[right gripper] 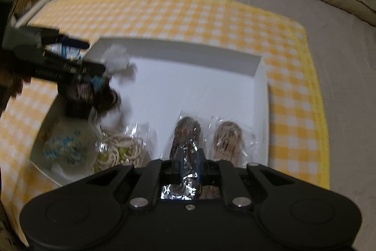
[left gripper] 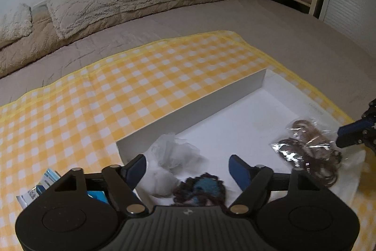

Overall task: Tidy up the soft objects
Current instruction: 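Open left tool over box dropping cotton balls while right tool releases cord bag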

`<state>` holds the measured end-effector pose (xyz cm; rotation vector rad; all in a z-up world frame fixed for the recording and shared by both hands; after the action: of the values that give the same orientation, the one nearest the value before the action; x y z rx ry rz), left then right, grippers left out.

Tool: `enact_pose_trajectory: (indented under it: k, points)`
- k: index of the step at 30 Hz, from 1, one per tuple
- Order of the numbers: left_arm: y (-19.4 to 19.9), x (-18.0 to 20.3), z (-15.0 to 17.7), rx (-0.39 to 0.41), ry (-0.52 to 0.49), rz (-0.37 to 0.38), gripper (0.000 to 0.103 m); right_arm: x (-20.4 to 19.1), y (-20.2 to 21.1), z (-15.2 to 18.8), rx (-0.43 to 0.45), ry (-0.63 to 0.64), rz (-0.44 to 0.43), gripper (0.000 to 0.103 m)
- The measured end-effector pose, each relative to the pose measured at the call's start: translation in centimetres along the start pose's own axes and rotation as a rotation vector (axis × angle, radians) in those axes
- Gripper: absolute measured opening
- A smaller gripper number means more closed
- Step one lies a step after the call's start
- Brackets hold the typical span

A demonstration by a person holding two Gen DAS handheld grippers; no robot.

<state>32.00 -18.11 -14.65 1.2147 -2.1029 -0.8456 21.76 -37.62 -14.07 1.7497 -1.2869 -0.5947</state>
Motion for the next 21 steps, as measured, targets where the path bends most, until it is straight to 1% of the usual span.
enact_pose_trajectory:
  k: [3,5,6,8,10,12,14,16,18,20,21]
  points:
    - [1.3,0.5,0.1,0.003,0.024,0.012,0.082,0.2,1.1,-0.1,0.034,-0.03,0.018,0.014]
    - [2.0,0.8,0.2,0.0,0.05,0.02,0.082,0.3,1.8,-0.1,0.055,-0.048,0.036,0.021]
    - [2.4,0.9,0.3,-0.001,0.064,0.023,0.083,0.3,2.2,-0.1,0.067,-0.057,0.044,0.022]
    - [3.2,1.0,0.4,-0.004,0.092,0.026,0.09,0.4,2.8,-0.2,0.088,-0.076,0.056,0.028]
    - [4.0,1.2,0.6,0.002,0.116,0.027,0.093,0.5,3.5,-0.3,0.109,-0.095,0.072,0.034]
    - [4.9,1.3,0.8,0.008,0.136,0.025,0.095,0.3,4.1,-0.3,0.127,-0.105,0.085,0.039]
    - [5.6,1.5,1.0,0.018,0.147,0.019,0.1,0.2,4.7,-0.3,0.146,-0.117,0.097,0.049]
    - [6.4,1.7,1.1,0.034,0.153,0.009,0.103,0.1,5.4,-0.3,0.165,-0.134,0.113,0.053]
    - [6.9,1.8,1.3,0.043,0.164,0.0,0.103,-0.1,6.0,-0.2,0.184,-0.152,0.127,0.06]
    - [7.5,1.9,1.4,0.052,0.176,-0.013,0.103,-0.3,6.7,-0.3,0.206,-0.167,0.144,0.073]
    - [7.7,1.9,1.5,0.058,0.179,-0.021,0.103,-0.4,6.9,-0.3,0.215,-0.171,0.152,0.076]
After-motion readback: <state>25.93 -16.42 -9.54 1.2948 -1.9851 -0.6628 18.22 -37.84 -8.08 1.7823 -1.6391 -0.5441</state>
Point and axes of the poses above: each gripper's, at about its wrist camera, not at the fingertips, and y roughly against the way its jaws point, x to its right, z to its underside, the point moved 5 cm from there along -y, roughly the way its jaws point, and after that the axes turned 13 degrees about y, right-handed, at the moved point
